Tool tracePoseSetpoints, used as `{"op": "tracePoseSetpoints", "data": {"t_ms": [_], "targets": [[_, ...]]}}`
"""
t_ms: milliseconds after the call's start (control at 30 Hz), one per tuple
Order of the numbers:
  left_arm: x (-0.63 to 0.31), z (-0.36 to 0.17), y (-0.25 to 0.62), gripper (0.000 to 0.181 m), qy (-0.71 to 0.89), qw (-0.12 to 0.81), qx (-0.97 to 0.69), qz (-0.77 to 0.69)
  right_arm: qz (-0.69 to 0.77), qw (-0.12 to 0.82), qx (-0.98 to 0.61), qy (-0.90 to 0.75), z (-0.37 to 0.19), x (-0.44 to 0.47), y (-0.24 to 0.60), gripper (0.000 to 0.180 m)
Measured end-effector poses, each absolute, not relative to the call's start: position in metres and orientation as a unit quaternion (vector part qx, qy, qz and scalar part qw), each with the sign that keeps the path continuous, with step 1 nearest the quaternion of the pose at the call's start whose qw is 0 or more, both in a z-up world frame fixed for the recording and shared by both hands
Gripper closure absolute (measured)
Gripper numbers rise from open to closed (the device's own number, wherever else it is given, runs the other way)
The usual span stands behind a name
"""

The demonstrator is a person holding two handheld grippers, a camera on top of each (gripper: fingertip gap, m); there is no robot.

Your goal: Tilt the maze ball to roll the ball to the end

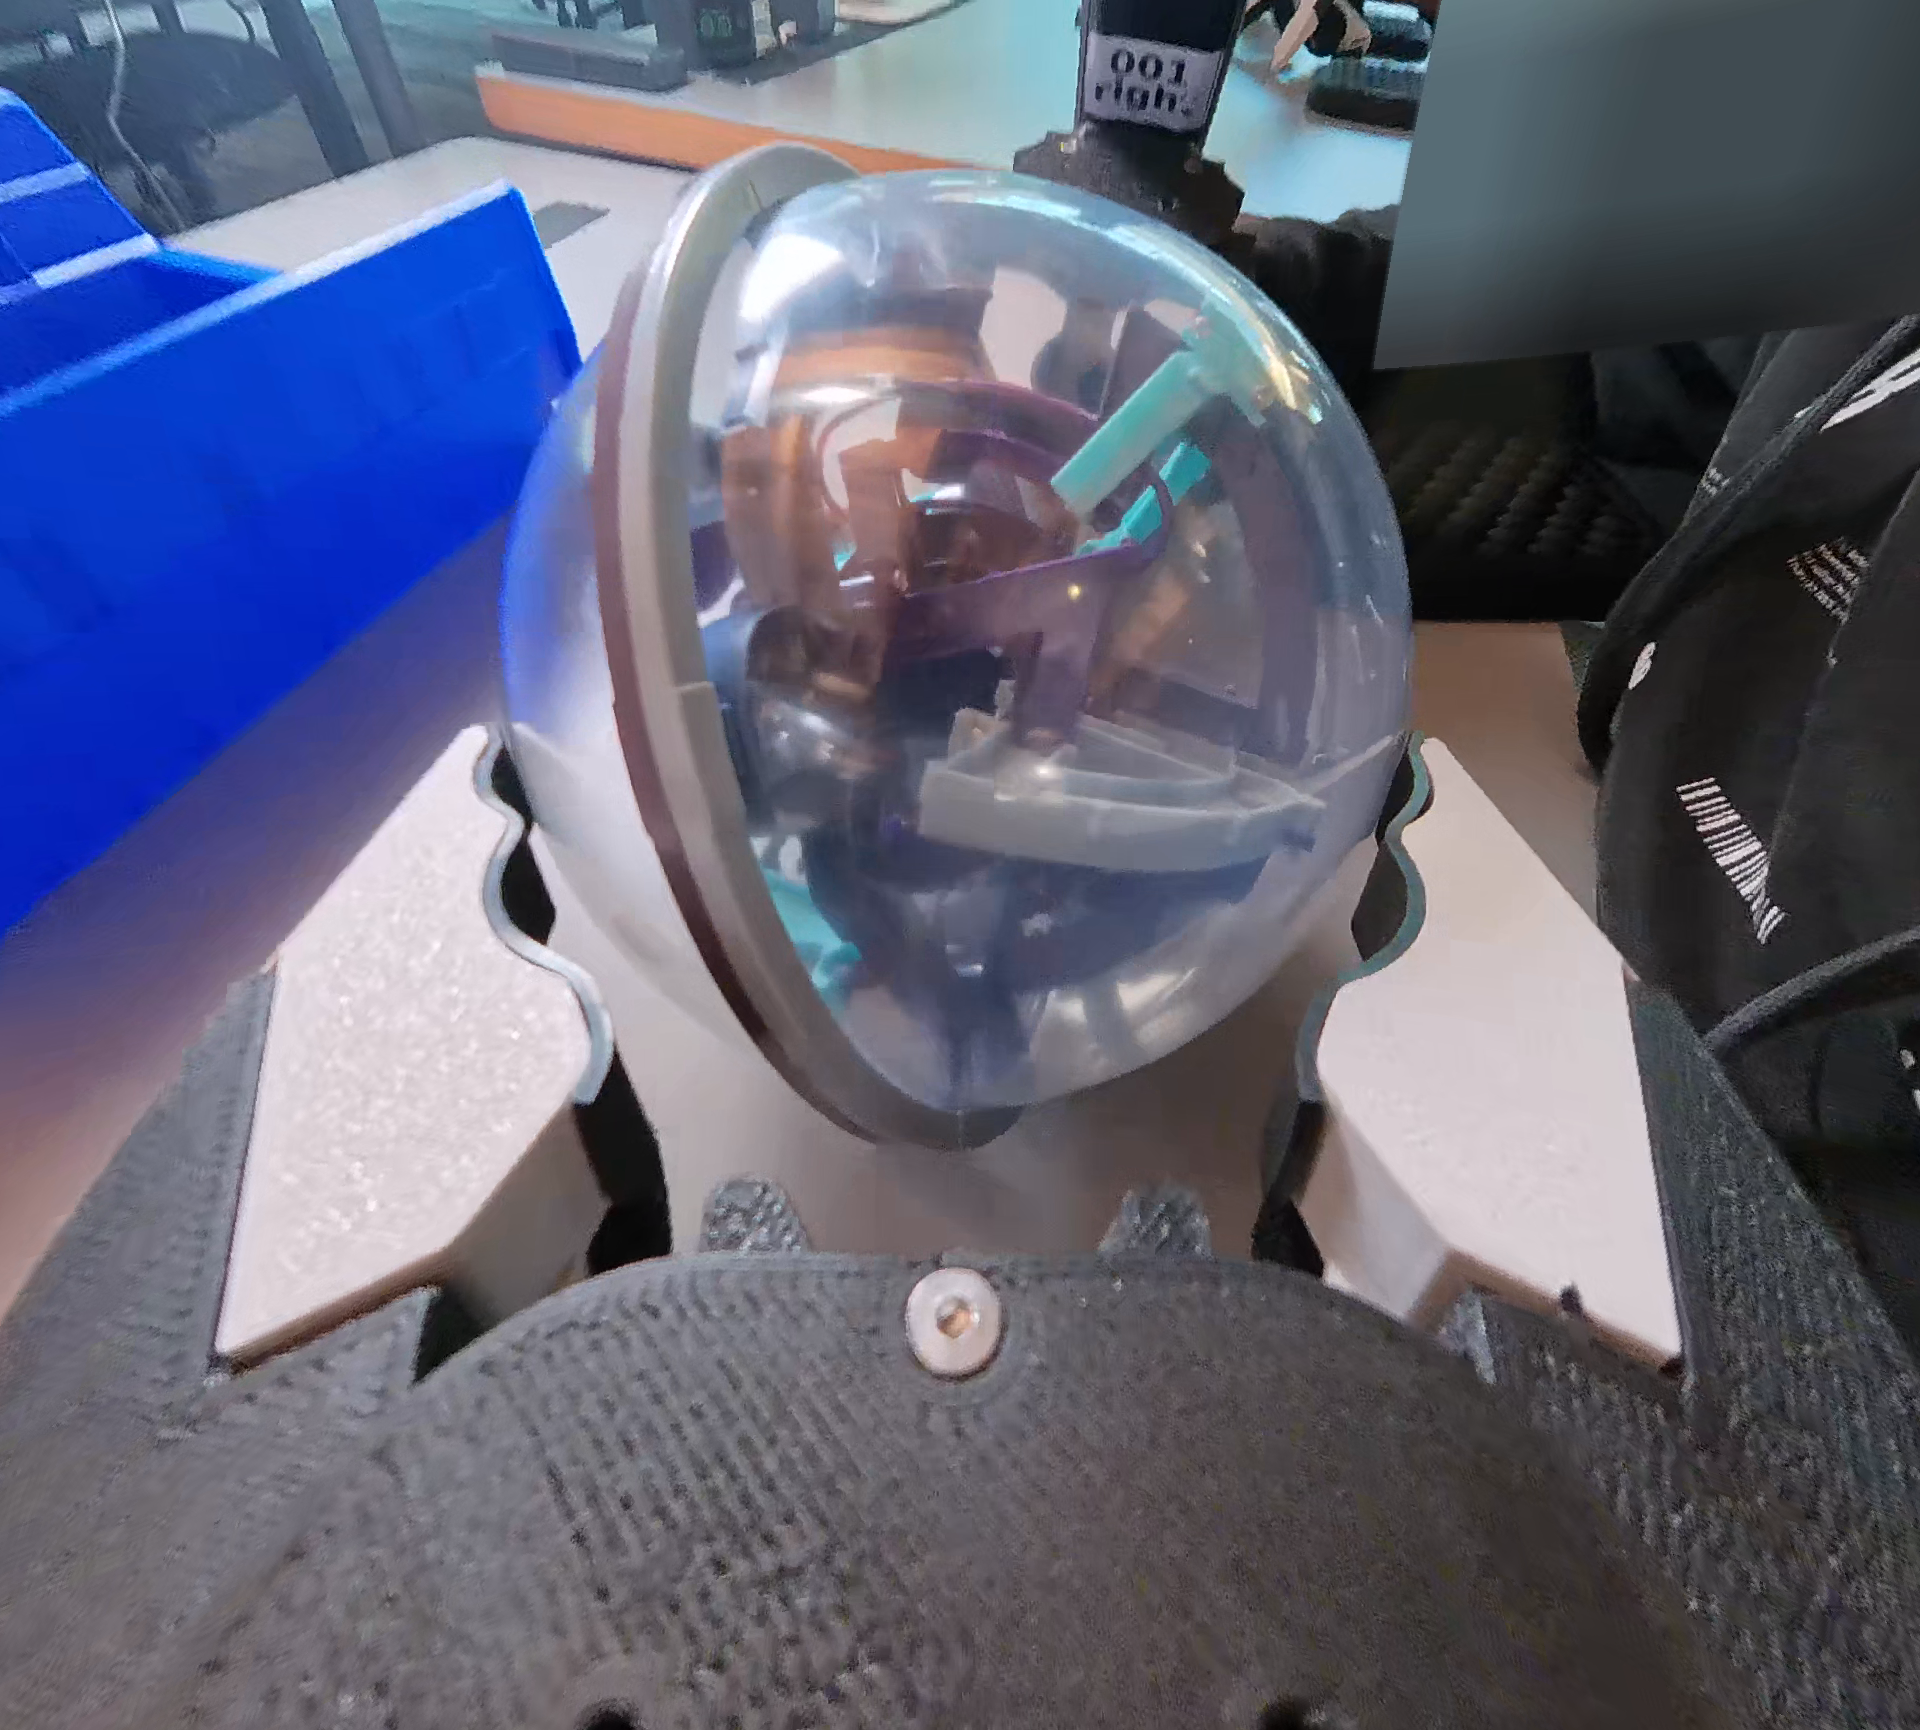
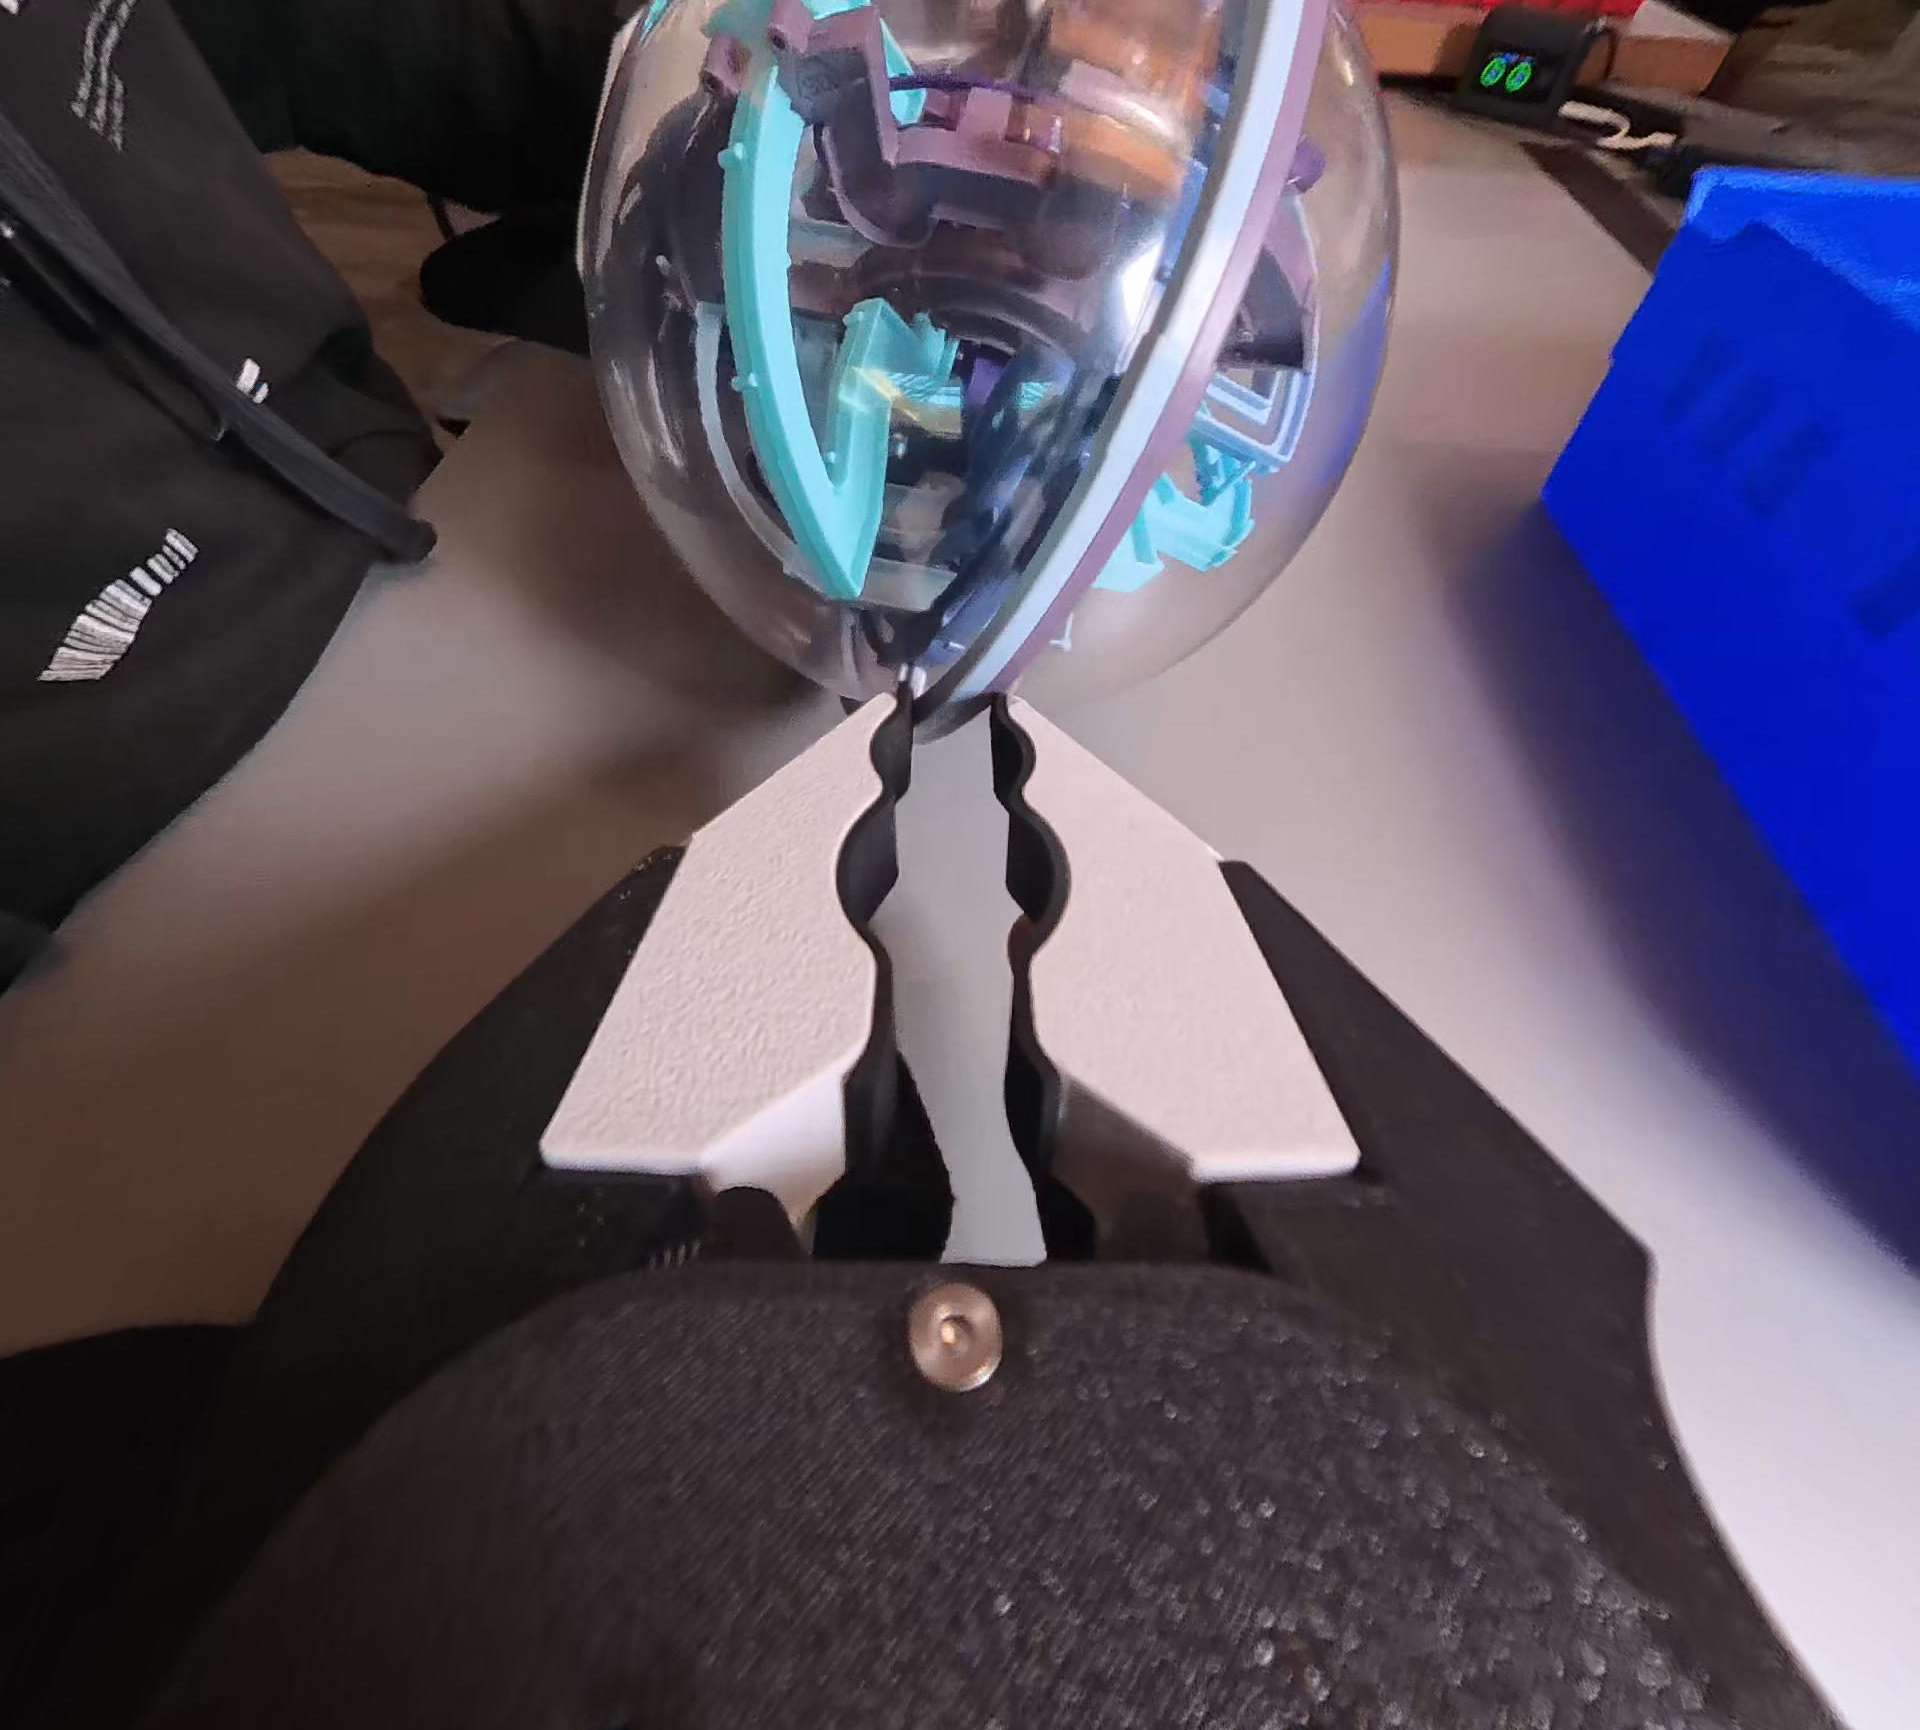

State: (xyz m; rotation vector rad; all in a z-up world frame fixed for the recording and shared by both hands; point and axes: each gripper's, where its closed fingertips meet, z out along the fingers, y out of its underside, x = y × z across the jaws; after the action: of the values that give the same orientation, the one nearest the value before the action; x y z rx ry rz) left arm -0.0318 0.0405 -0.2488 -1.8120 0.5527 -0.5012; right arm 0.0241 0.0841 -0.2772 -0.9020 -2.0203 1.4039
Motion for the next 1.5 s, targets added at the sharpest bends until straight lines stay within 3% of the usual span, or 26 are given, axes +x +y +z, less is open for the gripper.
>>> {"op": "tracePoseSetpoints", "data": {"t_ms": [467, 900, 1500], "targets": [[-0.044, -0.137, 0.062, 0.025, 0.353, 0.659, -0.659, -0.079, 0.472, 0.406, -0.289, -0.728, -0.159, 0.008, 0.114, 0.171], [-0.025, -0.062, 0.076, 0.024, 0.382, 0.69, -0.613, -0.044, 0.461, 0.446, -0.275, -0.716, -0.079, 0.029, 0.129, 0.172], [-0.009, -0.038, 0.078, 0.025, 0.352, 0.626, -0.69, -0.094, 0.527, 0.404, -0.301, -0.684, -0.072, 0.042, 0.126, 0.171]]}}
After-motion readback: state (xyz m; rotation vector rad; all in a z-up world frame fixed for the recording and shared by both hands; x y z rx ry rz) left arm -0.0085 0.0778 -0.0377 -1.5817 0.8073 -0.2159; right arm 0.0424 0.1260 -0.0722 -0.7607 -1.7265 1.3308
